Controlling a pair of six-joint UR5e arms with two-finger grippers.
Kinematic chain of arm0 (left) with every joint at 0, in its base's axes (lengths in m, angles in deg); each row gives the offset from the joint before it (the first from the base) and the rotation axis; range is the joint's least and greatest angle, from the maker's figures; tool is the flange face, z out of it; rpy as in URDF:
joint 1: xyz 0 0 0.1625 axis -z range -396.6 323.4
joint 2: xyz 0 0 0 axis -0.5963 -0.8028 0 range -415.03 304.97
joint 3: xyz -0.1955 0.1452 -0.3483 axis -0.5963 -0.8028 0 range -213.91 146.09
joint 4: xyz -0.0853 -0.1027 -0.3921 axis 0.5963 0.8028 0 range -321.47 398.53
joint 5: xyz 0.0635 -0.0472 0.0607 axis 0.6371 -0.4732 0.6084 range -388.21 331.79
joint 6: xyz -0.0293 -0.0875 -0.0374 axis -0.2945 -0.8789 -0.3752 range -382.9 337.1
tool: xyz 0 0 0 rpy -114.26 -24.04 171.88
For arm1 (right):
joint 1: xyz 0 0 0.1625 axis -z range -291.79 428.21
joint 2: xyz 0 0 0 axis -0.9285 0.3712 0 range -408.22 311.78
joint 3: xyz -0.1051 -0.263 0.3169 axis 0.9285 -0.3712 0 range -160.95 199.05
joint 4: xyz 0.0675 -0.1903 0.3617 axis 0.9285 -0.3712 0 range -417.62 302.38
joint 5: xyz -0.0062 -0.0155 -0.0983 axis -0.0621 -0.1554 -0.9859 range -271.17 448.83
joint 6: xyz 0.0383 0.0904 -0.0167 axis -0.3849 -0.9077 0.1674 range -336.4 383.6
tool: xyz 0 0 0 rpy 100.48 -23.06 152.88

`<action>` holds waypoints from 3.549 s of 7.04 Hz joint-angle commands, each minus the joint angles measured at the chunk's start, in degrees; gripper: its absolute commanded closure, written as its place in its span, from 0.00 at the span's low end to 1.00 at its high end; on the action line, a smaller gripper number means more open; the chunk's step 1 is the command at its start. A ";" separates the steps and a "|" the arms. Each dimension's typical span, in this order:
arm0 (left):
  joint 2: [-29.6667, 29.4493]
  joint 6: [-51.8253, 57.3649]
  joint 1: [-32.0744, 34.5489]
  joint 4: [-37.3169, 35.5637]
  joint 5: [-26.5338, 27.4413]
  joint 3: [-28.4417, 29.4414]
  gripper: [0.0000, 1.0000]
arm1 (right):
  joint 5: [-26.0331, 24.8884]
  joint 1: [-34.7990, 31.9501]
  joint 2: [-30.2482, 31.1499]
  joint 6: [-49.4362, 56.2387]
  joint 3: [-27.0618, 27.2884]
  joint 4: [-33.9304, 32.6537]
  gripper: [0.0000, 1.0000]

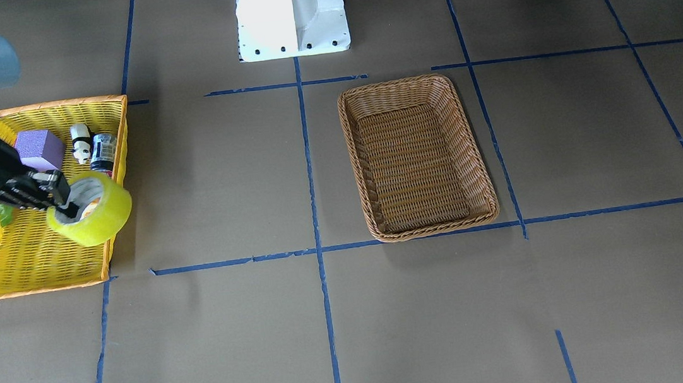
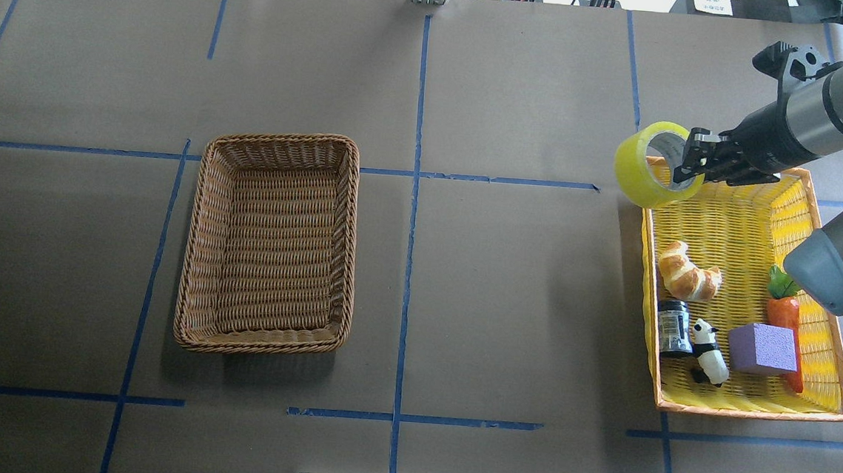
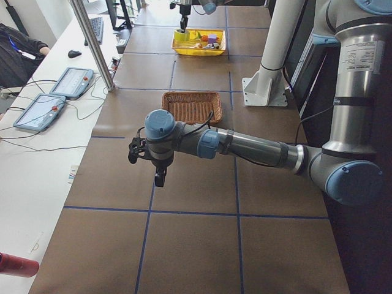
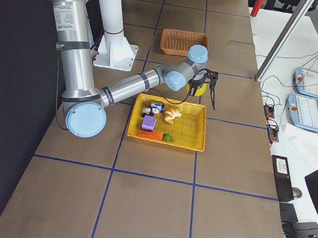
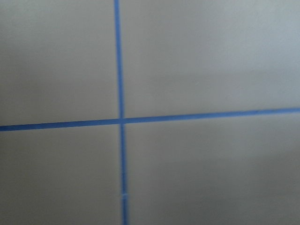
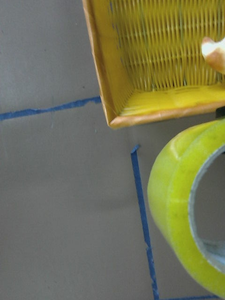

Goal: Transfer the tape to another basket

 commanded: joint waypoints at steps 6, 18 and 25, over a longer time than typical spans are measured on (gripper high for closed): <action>-0.22 -86.61 -24.81 61.02 1.09 -1.23 0.00 | -11.68 14.75 -0.17 -47.71 -0.20 42.43 1.00; -18.67 -138.22 -58.23 87.38 35.91 -8.27 0.00 | -19.38 33.42 -2.89 -62.79 -0.37 75.27 1.00; -21.13 -137.87 -62.98 86.85 39.52 -7.65 0.00 | -21.57 36.23 -5.62 -62.36 -0.81 74.74 1.00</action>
